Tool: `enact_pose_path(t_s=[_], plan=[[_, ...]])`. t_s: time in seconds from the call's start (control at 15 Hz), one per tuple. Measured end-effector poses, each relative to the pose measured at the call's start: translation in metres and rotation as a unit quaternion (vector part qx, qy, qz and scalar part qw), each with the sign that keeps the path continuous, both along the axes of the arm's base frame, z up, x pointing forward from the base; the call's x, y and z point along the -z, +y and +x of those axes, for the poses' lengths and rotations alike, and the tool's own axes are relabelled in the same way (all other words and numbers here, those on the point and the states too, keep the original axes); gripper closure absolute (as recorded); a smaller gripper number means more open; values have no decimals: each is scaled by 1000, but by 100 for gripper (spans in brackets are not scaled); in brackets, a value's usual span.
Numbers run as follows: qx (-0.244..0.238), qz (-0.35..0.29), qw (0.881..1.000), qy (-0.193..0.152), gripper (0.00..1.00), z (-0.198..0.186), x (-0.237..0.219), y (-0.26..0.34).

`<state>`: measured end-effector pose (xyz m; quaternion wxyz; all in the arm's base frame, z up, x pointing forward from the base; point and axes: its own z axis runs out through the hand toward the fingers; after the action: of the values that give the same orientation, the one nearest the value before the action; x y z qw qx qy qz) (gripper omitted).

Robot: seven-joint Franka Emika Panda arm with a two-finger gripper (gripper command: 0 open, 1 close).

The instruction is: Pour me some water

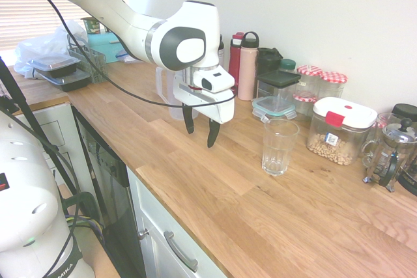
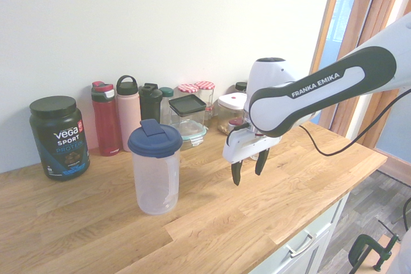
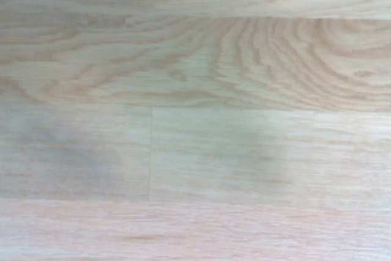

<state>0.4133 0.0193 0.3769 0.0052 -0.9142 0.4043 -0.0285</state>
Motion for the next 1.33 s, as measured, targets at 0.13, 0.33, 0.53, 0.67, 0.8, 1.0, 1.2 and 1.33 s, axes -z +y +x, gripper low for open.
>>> enact_pose_path(t_s=[0.13, 0.33, 0.53, 0.67, 0.8, 1.0, 1.2, 1.33], plan=[[3, 0, 1000, 3, 0, 2, 1, -1], [20, -2, 1000, -2, 0, 1, -19, 3], [33, -13, 999, -16, 0, -31, -69, 34], [30, -6, 999, -26, 0, -64, -102, 65], [24, -7, 999, -47, 0, -94, -126, 98], [7, -10, 997, -76, 0, -118, -138, 150], [-11, -13, 991, -133, 0, -113, -137, 203], [-20, -16, 987, -159, 0, -94, -130, 222]])
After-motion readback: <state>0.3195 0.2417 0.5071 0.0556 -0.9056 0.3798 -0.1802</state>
